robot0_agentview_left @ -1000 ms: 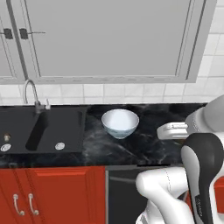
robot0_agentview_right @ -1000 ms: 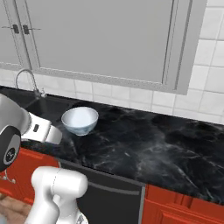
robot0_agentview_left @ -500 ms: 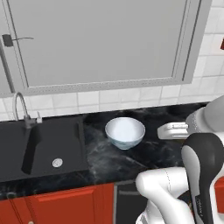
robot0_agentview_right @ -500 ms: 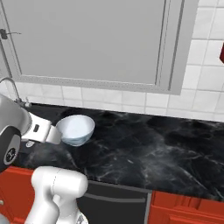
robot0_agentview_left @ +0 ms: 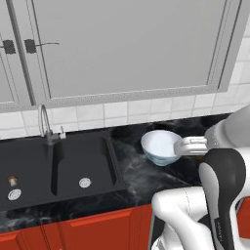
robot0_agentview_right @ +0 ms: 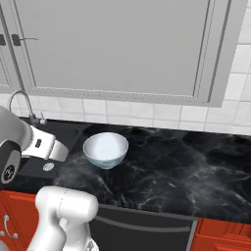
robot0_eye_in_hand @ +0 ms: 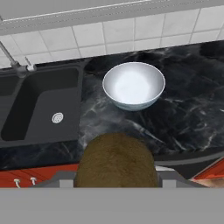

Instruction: Pick the kiwis from the cabinet and place them in one bowl. Pick the mushroom from the sink and place it in the other bowl.

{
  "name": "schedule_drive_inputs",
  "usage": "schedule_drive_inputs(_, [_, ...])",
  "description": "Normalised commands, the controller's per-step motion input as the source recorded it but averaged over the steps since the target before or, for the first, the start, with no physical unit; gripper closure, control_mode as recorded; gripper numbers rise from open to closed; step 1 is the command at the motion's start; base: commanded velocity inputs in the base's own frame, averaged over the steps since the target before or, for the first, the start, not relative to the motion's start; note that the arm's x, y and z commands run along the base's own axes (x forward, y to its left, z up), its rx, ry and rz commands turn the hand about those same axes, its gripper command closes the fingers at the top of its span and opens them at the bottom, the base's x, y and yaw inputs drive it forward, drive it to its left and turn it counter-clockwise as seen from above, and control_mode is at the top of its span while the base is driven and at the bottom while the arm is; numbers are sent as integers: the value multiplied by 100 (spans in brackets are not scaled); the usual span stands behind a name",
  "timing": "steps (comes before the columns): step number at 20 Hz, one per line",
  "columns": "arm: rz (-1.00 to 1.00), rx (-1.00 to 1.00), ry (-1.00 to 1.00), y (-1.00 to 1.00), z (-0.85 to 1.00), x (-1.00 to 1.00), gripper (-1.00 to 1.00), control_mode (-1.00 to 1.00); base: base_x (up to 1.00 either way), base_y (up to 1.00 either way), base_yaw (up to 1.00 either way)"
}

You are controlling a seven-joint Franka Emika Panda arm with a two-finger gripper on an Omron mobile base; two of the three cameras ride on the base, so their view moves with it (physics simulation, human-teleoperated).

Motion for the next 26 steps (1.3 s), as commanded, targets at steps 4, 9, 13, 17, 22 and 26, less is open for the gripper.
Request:
schedule_drive_inputs(4, [0,0,0,0,0,0,100,100,6,0,0])
schedule_drive_inputs(9, [0,0,0,0,0,0,100,100,0,0,0])
schedule_drive_inputs(13, [-5,0,7,-12,-2,41,100,-100,0,0,0])
schedule_drive_inputs(17, [-9,-1,20,-26,-9,73,100,-100,0,0,0])
schedule_drive_inputs(22, [-6,-3,12,-9,-21,89,100,-100,0,0,0])
schedule_drive_inputs(26, [-4,0,0,0,-53,85,100,-100,0,0,0])
